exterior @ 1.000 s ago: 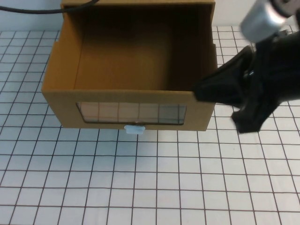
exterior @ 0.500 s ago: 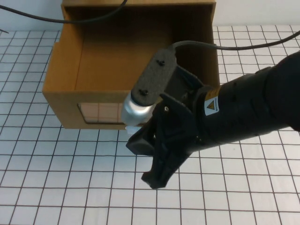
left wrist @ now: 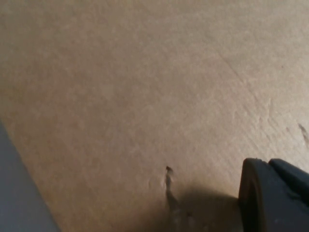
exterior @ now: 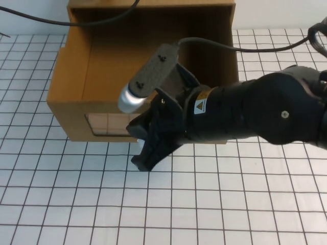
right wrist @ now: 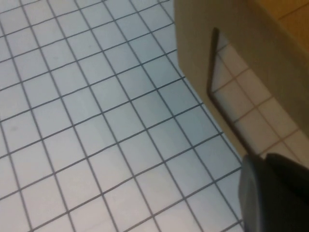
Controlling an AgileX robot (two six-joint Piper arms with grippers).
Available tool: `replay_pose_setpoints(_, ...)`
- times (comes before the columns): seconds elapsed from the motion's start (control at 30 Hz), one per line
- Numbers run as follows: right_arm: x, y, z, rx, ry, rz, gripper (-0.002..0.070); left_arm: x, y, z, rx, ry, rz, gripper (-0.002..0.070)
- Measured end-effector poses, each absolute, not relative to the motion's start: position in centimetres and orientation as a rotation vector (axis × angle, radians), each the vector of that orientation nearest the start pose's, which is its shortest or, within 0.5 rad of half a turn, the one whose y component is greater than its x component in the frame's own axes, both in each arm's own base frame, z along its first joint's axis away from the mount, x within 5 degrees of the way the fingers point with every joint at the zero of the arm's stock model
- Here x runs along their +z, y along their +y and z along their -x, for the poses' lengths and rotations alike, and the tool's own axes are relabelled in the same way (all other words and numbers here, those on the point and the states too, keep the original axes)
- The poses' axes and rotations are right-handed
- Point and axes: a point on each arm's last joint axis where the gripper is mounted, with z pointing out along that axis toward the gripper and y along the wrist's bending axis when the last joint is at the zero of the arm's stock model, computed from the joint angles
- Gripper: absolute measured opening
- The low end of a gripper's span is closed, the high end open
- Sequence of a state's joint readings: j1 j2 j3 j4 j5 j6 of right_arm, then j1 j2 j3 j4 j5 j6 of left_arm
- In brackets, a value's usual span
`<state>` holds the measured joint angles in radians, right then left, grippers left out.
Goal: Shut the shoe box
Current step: Close the shoe box with your right arm
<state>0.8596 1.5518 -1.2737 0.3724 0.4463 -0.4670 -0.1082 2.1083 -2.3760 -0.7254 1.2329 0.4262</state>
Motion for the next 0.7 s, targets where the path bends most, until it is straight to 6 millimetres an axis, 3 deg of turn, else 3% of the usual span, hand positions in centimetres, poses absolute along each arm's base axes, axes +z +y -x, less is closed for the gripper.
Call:
replay_pose_setpoints(0.4, 33.5, 29.6, -25.7, 0.574, 1.887, 1.053, -0.0013, 40.4, -10.6, -44.7, -0.771, 2.175, -0.601, -0.0005)
replay_pose_setpoints(0.7, 33.3, 29.9, -30.0, 0.542, 1.901, 0.975, -0.0013, 40.4, -10.6, -44.7, -0.771, 2.175, -0.601, -0.0005)
